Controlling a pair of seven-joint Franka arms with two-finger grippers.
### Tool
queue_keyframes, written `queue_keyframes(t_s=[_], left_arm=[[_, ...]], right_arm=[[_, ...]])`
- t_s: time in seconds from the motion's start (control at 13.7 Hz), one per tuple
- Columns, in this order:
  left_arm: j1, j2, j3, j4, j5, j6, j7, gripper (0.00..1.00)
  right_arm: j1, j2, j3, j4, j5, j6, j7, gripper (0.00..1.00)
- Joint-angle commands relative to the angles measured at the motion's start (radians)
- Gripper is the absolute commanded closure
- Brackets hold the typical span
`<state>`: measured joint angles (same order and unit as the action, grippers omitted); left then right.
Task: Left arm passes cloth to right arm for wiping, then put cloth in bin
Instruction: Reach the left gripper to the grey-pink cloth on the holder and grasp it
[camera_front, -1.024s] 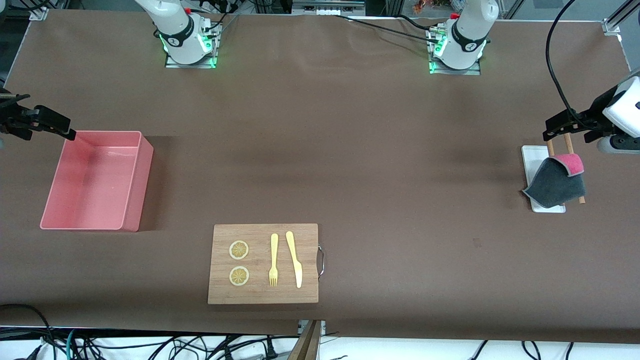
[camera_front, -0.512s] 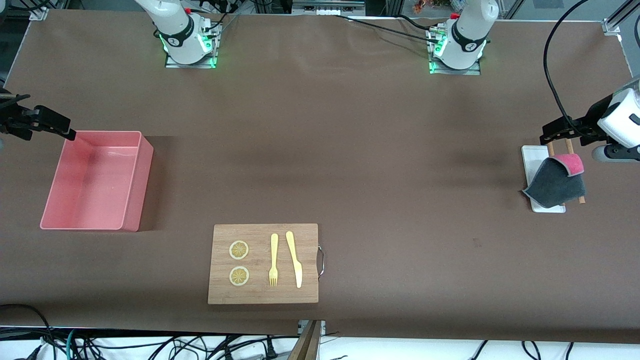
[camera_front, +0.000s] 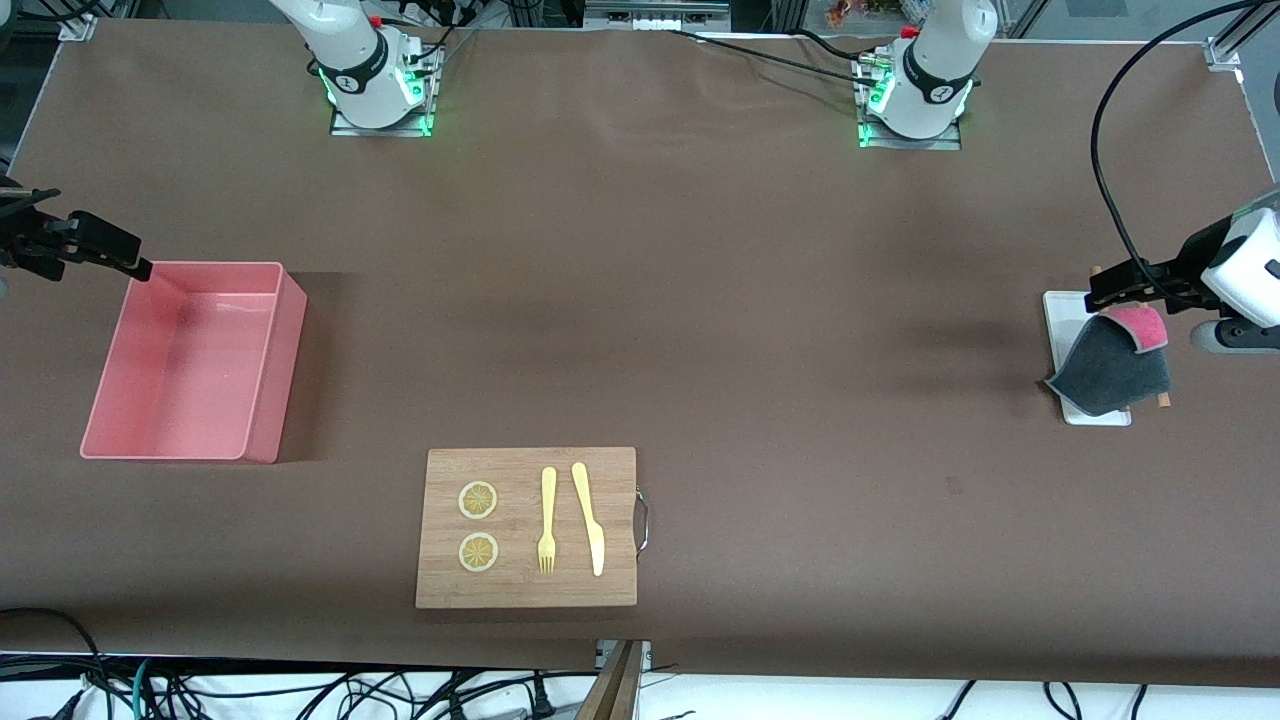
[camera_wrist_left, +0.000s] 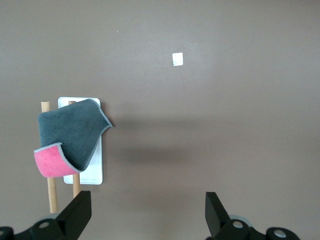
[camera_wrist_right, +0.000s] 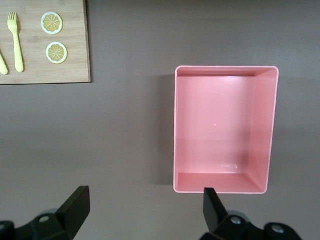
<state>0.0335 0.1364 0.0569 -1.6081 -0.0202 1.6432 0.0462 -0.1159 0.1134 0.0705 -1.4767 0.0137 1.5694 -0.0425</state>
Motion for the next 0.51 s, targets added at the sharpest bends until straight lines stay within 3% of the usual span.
queue_keyframes(t_s=[0.0,0.44], left_arm=[[0.034,0.048,0.004,0.040,-0.032,-0.026,0.004,0.00],[0.063,0.074,0.011,0.022,-0.009,-0.025,-0.106,0.00]], right_arm=[[-0.007,-0.004,0.005,0.000,0.011,0.007,-0.016,0.00],[-0.004,-0.005,0.005,-0.002,0.011,0.007,-0.016,0.00]])
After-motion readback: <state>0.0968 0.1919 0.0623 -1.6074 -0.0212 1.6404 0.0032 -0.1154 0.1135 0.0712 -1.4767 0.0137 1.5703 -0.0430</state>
